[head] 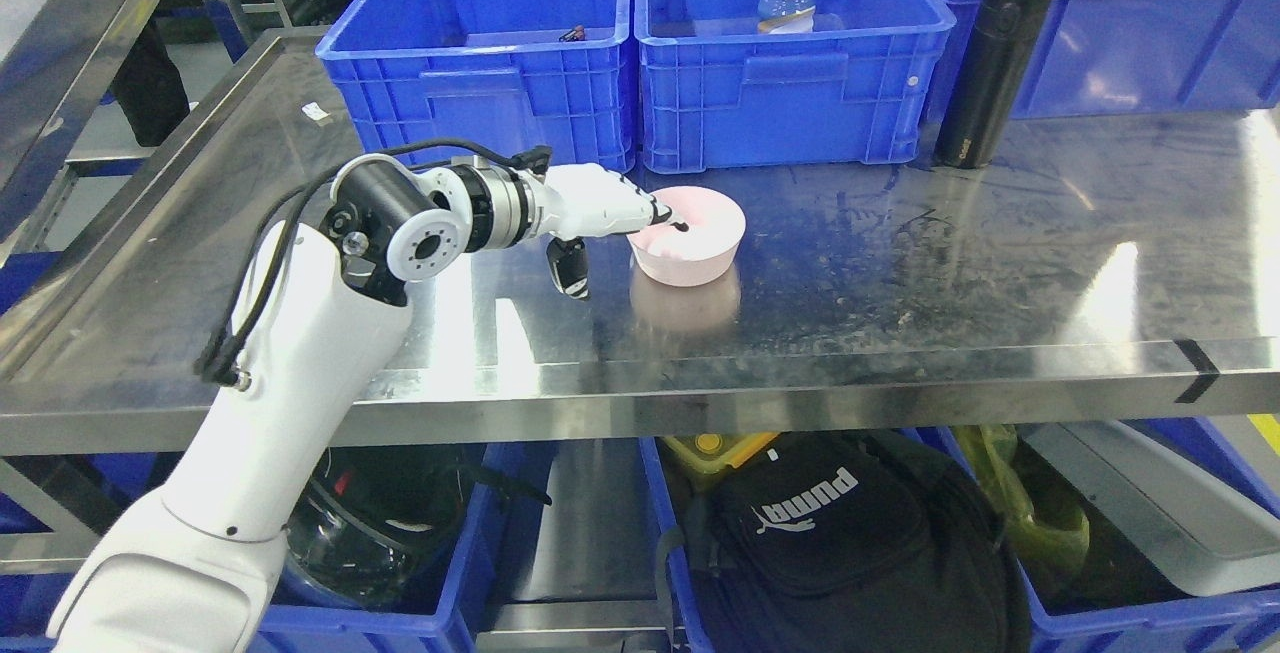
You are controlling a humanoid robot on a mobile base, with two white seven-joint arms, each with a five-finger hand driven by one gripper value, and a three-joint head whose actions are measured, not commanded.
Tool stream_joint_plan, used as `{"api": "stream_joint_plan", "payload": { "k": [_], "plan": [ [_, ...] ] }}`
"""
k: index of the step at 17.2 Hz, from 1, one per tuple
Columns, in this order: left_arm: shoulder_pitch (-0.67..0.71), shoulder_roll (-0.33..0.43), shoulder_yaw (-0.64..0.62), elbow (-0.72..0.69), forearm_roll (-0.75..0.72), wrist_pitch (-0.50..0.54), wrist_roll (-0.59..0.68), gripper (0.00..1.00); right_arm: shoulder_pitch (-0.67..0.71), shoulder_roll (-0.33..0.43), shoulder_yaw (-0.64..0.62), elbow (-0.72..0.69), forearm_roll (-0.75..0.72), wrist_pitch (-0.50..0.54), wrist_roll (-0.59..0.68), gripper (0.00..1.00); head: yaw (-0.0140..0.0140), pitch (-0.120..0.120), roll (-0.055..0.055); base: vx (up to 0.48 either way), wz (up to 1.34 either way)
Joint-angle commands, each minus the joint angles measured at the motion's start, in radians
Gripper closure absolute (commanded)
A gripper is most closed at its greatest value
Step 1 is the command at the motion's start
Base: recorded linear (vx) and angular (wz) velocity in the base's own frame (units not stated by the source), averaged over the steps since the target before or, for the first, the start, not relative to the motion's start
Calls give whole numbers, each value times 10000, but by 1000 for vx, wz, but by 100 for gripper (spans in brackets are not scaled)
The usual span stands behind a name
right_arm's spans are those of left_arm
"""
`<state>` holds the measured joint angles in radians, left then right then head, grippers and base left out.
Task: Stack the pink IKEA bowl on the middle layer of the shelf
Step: 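Hook the left hand fingers over the pink bowl's rim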
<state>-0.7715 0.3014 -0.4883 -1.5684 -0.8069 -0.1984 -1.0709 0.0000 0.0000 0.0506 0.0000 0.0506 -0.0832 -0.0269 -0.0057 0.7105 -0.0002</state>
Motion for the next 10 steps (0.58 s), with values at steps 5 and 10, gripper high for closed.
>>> {"api": "stream_joint_plan", "payload": {
  "k": [5,10],
  "plan": [
    [-1411,-1939,-731,2535,-705,-87,508,13,215,-175,0,-175,0,4,8,0,0,0,0,0,0],
    [-1397,-2139,-991,3303,-705,-87,232,16,215,-175,0,-175,0,4,8,0,0,0,0,0,0]
  ]
}}
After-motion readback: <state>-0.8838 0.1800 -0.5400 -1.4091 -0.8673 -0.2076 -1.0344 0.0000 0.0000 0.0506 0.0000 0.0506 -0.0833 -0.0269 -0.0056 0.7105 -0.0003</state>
